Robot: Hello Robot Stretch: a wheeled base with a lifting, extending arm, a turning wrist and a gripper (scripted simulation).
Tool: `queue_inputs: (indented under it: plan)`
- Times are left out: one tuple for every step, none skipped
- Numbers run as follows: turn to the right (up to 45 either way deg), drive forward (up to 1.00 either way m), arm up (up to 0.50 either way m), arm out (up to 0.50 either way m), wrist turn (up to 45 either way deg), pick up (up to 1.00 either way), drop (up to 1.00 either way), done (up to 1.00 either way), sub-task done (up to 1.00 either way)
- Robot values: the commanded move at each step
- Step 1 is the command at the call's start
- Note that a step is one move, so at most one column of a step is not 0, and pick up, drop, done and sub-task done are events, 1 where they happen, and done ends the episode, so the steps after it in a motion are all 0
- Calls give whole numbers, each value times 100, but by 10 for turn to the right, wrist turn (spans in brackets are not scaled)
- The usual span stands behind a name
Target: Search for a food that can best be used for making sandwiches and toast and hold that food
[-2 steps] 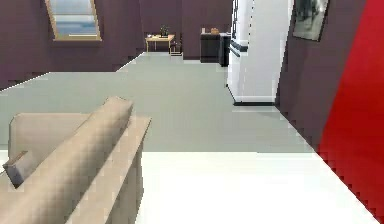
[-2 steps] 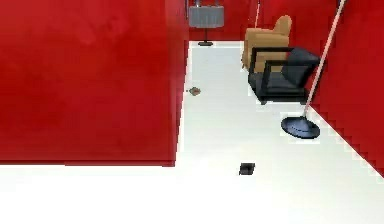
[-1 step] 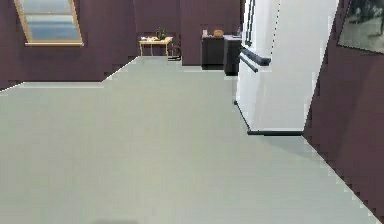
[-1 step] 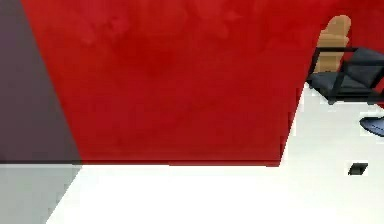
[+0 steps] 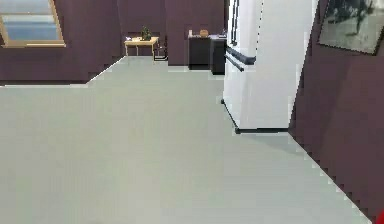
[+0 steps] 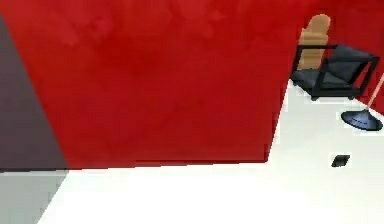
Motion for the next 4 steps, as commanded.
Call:
queue_inputs:
  plan:
    - [0,100,0,0,0,0,0,0,0]
    - [0,100,0,0,0,0,0,0,0]
    - [0,100,0,0,0,0,0,0,0]
    - [0,100,0,0,0,0,0,0,0]
